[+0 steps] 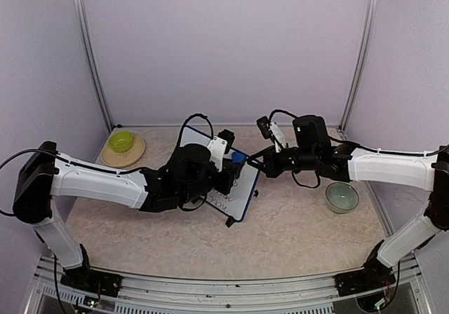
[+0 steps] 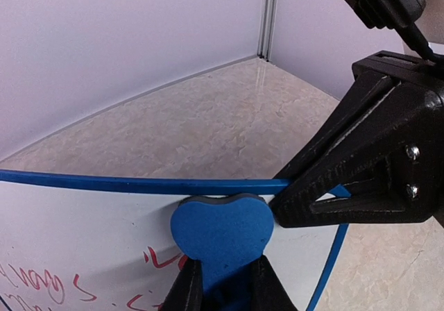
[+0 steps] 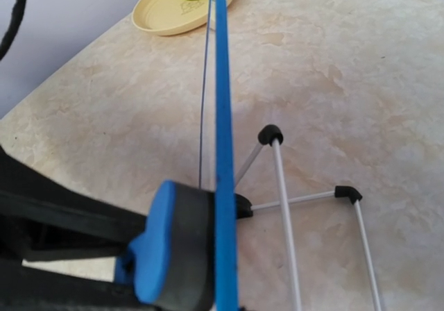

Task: Erase the whiteboard
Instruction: Erase the center of the whiteboard.

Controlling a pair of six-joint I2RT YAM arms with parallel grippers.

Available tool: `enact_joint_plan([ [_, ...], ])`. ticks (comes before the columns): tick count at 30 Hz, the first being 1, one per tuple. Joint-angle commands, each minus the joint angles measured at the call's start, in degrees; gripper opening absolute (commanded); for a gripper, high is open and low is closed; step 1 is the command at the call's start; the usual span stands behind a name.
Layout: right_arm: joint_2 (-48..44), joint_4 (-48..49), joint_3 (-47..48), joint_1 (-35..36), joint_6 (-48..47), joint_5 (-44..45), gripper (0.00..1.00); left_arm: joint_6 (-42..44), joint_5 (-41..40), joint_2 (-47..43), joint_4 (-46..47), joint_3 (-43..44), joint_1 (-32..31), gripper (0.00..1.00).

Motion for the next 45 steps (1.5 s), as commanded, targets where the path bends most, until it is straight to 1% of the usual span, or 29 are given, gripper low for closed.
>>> enact_joint_plan([
  [1, 1.1, -5.3, -2.2, 3.5, -4.2, -11.6, 0.00, -1.6, -5.3, 1.7, -2.6, 0.6, 2.2, 0.18],
  [7, 0.8, -5.3, -2.5, 3.6, -4.1, -11.6, 0.00, -4.5, -7.5, -0.3, -4.0, -2.1, 8.1, 0.18],
  [15, 1.1, -5.2, -2.2, 3.6, -4.0, -11.6, 0.00, -5.5, -9.0, -1.1, -5.3, -3.9, 13.0, 0.18],
  [19, 1.4, -5.3, -2.0, 3.6, -4.0, -11.6, 0.00, -4.8, -6.1, -1.5, -3.6, -5.0, 12.3, 0.18],
  [28, 2.2, -5.3, -1.3, 3.5, -3.8, -11.9, 0.00, -0.4, -1.8, -1.1, 1.7, -6.1, 5.9, 0.18],
  [33, 2.2, -5.3, -1.3, 3.6, -3.9, -11.7, 0.00, 0.0, 2.3, -2.4, 5.2, -7.8, 4.4, 0.18],
  [45, 2.4, -5.3, -1.5, 3.6, -4.0, -11.7, 0.00, -1.5, 3.1, -1.7, 3.8, -9.2, 3.2, 0.18],
])
